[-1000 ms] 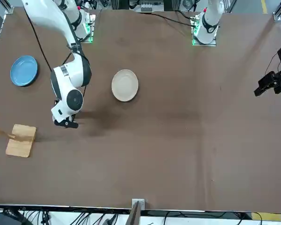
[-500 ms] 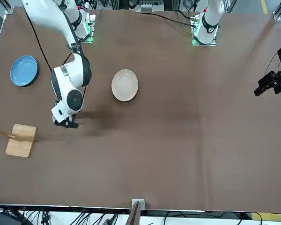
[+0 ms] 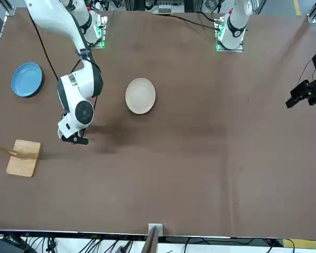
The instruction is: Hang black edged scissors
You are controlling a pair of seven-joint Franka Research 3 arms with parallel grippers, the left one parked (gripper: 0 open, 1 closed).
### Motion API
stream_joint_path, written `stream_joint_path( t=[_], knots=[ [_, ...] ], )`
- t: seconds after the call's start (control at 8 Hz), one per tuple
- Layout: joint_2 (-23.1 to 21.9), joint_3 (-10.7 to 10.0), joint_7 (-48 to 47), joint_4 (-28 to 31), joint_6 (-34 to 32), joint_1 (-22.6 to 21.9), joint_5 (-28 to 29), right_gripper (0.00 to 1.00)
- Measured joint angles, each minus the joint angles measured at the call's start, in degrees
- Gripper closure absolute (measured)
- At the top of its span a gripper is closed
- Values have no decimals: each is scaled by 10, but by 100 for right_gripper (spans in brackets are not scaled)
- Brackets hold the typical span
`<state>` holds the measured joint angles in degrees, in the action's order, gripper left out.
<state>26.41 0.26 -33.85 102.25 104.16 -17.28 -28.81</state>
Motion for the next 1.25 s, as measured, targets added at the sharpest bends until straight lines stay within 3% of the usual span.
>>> stream_joint_path(
  t=[0.5, 0.88, 1.25],
  knots=[
    [-13, 0, 1, -20, -4, 2, 0, 89],
    [-34, 0, 5, -75, -46, 2, 14, 89],
    [-92, -3, 55, -127, -72, 44, 111, 89]
  ],
)
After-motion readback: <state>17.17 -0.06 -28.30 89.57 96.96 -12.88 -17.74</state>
